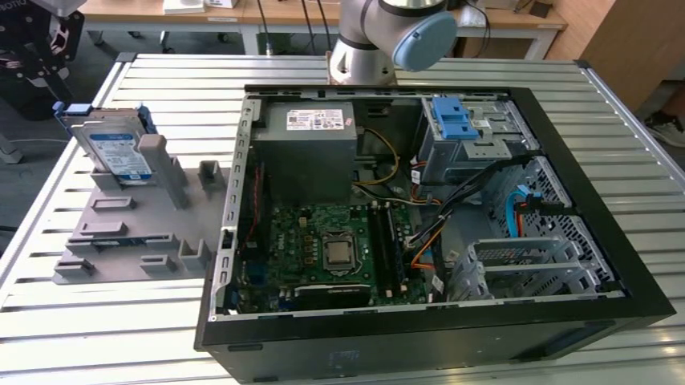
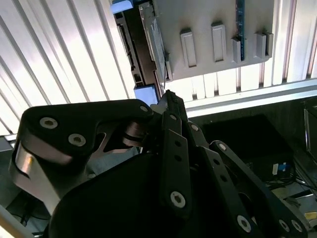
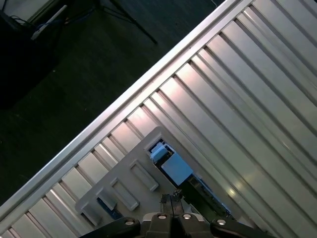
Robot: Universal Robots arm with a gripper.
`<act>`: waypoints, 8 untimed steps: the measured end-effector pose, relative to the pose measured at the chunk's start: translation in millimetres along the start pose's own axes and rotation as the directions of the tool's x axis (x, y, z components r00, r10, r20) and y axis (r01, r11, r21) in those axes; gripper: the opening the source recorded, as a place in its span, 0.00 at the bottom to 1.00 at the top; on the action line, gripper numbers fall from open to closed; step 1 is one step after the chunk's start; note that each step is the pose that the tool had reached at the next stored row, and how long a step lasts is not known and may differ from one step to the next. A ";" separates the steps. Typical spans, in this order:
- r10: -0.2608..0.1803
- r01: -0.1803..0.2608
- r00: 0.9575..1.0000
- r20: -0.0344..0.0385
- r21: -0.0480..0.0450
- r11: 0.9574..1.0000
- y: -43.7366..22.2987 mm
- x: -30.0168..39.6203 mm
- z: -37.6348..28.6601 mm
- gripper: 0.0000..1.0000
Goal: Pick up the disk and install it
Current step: 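Pick up the disk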
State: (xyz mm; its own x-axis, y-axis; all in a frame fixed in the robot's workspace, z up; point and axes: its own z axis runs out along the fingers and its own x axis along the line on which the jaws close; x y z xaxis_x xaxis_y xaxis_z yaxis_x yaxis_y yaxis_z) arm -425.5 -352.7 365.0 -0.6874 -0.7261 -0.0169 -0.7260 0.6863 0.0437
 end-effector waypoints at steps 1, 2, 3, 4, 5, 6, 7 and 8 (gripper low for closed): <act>-0.007 0.007 1.000 0.000 0.000 1.000 0.0 0.0 0.0 0.11; -0.013 0.013 1.000 -0.001 0.000 1.000 0.0 0.0 0.0 0.11; -0.020 0.020 1.000 -0.001 0.000 1.000 0.0 0.0 0.0 0.11; -0.027 0.027 1.000 -0.001 0.000 1.000 0.0 0.0 0.0 0.11; -0.032 0.032 0.999 -0.001 -0.001 0.999 0.0 0.0 0.0 0.11; -0.039 0.039 0.999 -0.002 -0.001 0.999 0.0 0.0 0.0 0.11; -0.044 0.044 0.999 -0.002 -0.001 0.999 0.0 0.0 0.0 0.11; -0.050 0.050 0.999 -0.002 -0.001 0.999 0.0 0.0 0.0 0.11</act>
State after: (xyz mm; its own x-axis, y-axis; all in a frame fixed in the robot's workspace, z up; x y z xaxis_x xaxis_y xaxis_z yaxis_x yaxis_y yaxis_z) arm -425.6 -352.7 365.0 -0.6502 -0.7595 -0.0169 -0.7594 0.6491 0.0437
